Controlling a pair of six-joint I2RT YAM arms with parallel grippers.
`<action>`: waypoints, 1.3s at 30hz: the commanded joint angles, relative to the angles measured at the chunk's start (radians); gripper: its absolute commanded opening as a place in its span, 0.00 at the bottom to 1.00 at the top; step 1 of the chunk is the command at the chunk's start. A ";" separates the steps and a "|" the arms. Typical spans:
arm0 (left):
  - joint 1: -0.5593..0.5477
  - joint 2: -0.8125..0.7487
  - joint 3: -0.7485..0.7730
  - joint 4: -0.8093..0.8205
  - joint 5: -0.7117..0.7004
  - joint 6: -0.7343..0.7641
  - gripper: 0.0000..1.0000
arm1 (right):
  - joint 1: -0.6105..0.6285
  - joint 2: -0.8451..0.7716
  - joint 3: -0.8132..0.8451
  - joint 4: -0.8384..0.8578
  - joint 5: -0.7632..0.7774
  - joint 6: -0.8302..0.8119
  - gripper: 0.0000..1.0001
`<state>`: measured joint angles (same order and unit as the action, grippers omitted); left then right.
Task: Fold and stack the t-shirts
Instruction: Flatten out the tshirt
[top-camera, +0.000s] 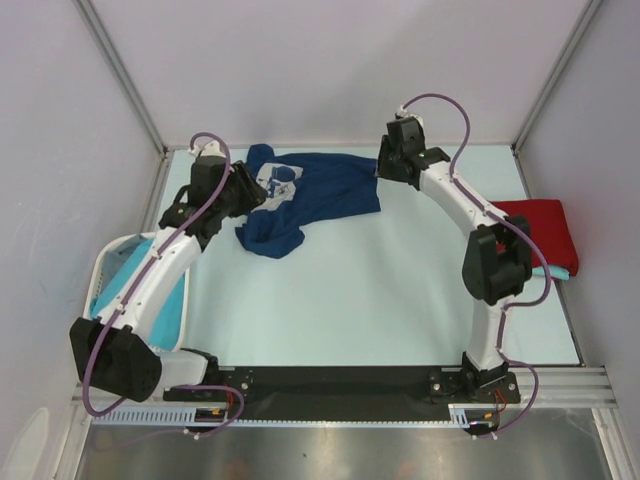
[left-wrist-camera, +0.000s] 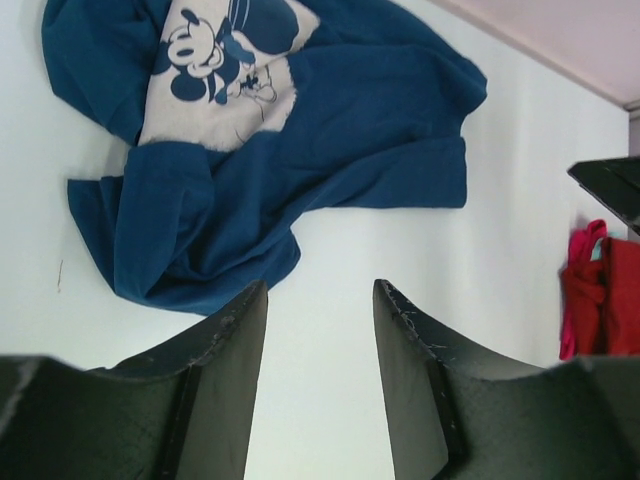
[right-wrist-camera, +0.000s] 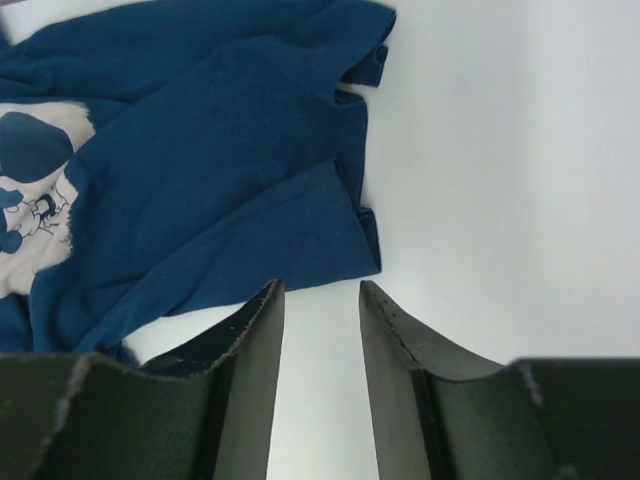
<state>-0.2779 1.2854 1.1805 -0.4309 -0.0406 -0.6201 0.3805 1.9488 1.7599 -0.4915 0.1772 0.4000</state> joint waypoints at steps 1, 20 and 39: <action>-0.023 -0.006 0.022 -0.037 0.019 0.014 0.52 | 0.006 0.114 0.133 -0.122 -0.053 0.046 0.38; -0.044 0.014 -0.039 -0.051 -0.001 0.069 0.53 | 0.026 0.400 0.351 -0.134 -0.007 0.025 0.40; -0.057 0.054 -0.058 -0.054 0.021 0.076 0.54 | 0.001 0.524 0.431 -0.140 -0.027 0.023 0.41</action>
<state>-0.3252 1.3422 1.1301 -0.4900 -0.0368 -0.5663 0.3840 2.4367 2.1342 -0.6243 0.1486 0.4259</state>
